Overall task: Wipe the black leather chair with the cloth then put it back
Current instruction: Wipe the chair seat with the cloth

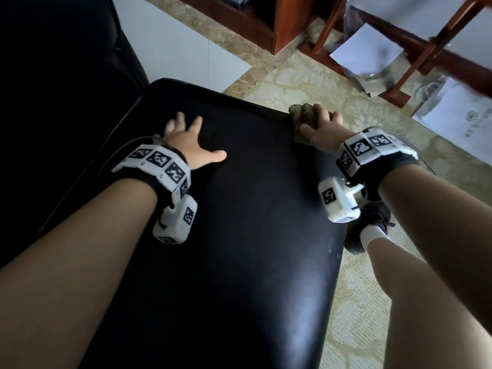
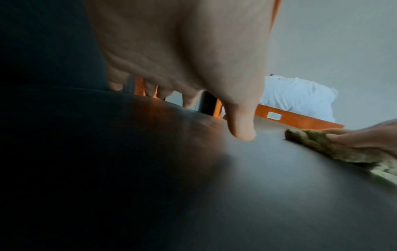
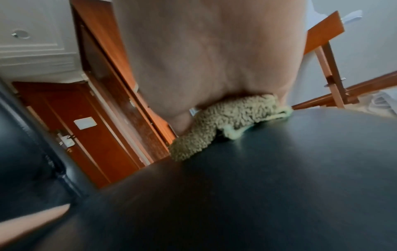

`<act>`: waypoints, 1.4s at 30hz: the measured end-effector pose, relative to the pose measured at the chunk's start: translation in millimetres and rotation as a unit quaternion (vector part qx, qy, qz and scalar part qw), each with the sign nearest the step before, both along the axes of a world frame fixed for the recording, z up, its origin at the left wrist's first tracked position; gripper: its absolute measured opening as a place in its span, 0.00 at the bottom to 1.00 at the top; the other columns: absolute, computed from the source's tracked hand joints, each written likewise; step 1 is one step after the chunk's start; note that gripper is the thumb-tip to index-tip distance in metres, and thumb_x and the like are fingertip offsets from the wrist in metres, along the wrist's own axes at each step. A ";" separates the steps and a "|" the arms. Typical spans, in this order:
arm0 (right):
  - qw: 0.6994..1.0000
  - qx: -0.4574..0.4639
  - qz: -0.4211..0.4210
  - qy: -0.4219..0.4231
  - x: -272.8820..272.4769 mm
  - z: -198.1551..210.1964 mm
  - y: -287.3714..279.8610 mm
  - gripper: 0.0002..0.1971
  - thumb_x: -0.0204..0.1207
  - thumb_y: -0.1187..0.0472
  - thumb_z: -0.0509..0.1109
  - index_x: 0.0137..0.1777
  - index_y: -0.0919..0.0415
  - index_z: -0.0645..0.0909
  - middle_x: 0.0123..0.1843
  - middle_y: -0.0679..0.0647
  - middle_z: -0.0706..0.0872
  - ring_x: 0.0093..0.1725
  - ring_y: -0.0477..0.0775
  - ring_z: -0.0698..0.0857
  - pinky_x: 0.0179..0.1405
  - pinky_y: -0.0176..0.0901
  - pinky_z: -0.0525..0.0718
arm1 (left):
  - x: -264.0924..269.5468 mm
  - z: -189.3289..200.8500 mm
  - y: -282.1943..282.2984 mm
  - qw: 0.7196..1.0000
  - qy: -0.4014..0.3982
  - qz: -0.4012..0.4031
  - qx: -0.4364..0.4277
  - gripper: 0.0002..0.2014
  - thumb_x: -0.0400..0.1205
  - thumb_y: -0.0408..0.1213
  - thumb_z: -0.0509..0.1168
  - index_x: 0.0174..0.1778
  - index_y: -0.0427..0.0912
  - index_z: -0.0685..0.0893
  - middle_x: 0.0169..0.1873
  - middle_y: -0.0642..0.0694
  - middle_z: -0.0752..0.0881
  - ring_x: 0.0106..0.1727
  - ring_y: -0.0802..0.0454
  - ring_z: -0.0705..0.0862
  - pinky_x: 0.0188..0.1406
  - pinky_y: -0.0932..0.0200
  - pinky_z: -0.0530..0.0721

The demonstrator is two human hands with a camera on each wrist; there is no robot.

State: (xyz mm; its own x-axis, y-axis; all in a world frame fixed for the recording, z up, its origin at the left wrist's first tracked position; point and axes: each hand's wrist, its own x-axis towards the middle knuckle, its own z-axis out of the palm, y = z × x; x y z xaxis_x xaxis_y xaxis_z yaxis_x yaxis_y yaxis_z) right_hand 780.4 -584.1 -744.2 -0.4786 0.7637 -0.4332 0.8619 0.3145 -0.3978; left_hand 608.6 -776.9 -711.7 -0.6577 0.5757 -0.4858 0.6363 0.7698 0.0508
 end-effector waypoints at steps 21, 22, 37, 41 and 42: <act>0.999 0.017 0.026 -0.024 -64.6 11.0 -14.6 0.27 0.83 0.50 0.54 0.81 0.45 0.50 0.79 0.60 0.57 0.72 0.67 0.68 0.65 0.47 0.68 | -20.8 -25.4 -8.9 0.999 -0.041 0.018 -0.012 0.52 0.72 0.68 0.62 0.81 0.54 0.35 0.80 0.36 0.32 0.81 0.39 0.35 0.77 0.33 0.45; 0.999 0.019 0.029 -0.024 -66.5 10.4 -15.1 0.28 0.84 0.50 0.54 0.81 0.45 0.50 0.79 0.60 0.57 0.72 0.67 0.68 0.64 0.46 0.68 | -21.5 -25.0 -7.9 0.999 -0.045 0.020 -0.011 0.52 0.73 0.67 0.63 0.81 0.54 0.36 0.80 0.36 0.32 0.81 0.39 0.35 0.77 0.33 0.45; 0.988 0.033 0.137 -0.066 -121.2 8.9 -19.0 0.27 0.85 0.49 0.52 0.80 0.39 0.45 0.78 0.62 0.60 0.65 0.67 0.75 0.53 0.46 0.69 | -24.5 -27.7 -6.9 0.998 -0.062 0.019 -0.012 0.53 0.72 0.68 0.62 0.81 0.53 0.35 0.80 0.35 0.31 0.81 0.37 0.34 0.77 0.33 0.45; 0.988 0.047 0.139 -0.053 -105.3 8.9 -13.0 0.27 0.85 0.54 0.54 0.81 0.43 0.49 0.73 0.65 0.68 0.64 0.66 0.76 0.53 0.45 0.70 | -22.0 -24.6 -5.2 0.998 -0.054 0.018 -0.018 0.53 0.72 0.69 0.62 0.82 0.53 0.35 0.80 0.35 0.33 0.81 0.36 0.35 0.75 0.30 0.48; 0.989 0.048 0.130 -0.050 -98.9 8.6 -9.8 0.27 0.84 0.54 0.55 0.81 0.46 0.51 0.72 0.66 0.71 0.65 0.66 0.76 0.57 0.46 0.71 | -21.4 -23.7 -5.2 0.998 -0.051 0.017 -0.019 0.53 0.72 0.69 0.63 0.82 0.53 0.36 0.80 0.35 0.33 0.81 0.36 0.36 0.75 0.30 0.49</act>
